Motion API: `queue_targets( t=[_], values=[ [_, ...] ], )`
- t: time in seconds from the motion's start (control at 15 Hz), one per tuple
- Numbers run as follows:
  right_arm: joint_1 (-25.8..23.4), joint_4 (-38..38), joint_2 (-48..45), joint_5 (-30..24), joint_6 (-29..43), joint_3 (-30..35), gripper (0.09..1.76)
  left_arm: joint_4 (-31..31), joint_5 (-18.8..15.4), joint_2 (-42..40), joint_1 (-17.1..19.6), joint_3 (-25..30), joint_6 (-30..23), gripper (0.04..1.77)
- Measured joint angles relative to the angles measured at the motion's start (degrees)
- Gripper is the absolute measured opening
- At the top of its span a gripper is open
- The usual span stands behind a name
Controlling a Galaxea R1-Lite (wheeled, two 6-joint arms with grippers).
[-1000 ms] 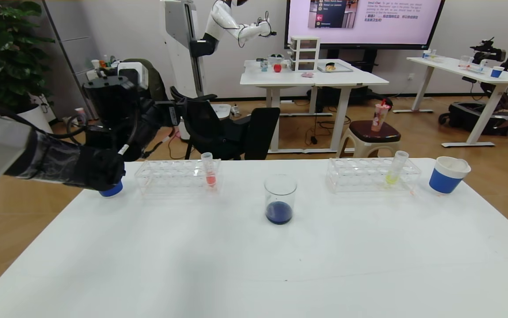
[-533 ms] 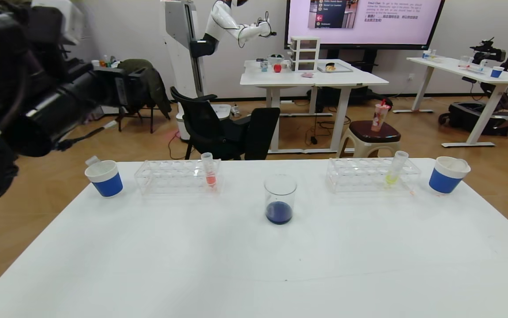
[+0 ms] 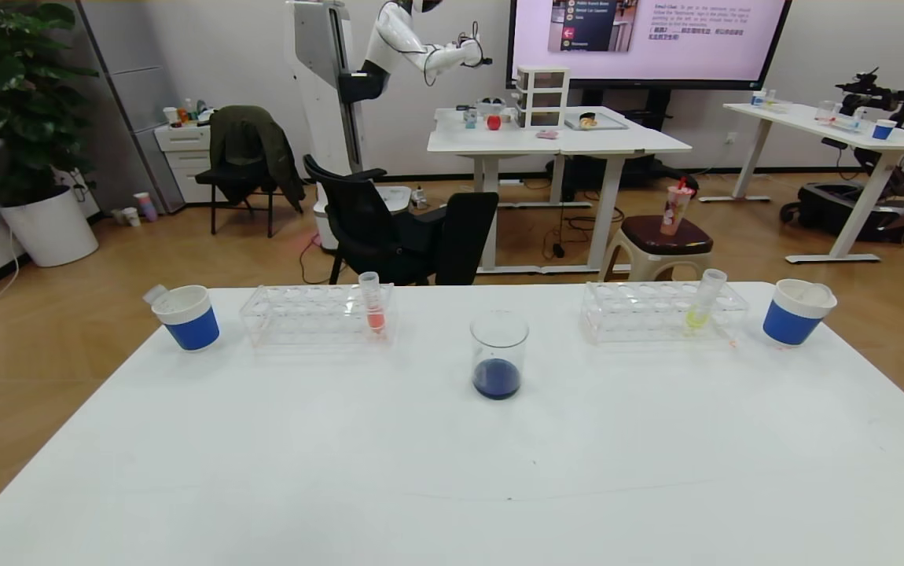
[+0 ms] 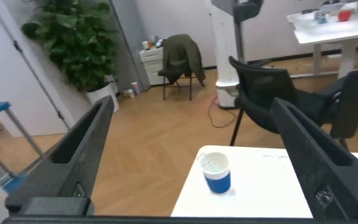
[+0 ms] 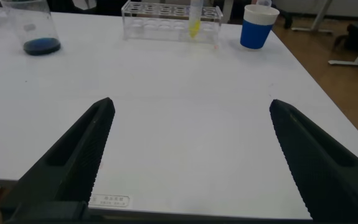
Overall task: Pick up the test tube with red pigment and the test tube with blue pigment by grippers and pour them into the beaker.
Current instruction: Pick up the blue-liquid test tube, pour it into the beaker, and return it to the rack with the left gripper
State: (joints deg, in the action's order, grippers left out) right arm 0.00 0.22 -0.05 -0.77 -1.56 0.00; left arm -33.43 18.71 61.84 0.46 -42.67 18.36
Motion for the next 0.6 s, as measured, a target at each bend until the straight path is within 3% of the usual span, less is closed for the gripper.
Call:
queue_targets(
  t=[0.2,0.6],
  values=[
    [0.0,0.0,0.0,0.02,0.0,0.0,1.74,8.37,-0.61,-12.76,1.9,3.91,-0.11,1.75],
    [0.0,0.02,0.0,0.0,0.02,0.0,1.74,30.12,-1.51,-40.13,1.65,9.2,-1.41,1.75]
  ],
)
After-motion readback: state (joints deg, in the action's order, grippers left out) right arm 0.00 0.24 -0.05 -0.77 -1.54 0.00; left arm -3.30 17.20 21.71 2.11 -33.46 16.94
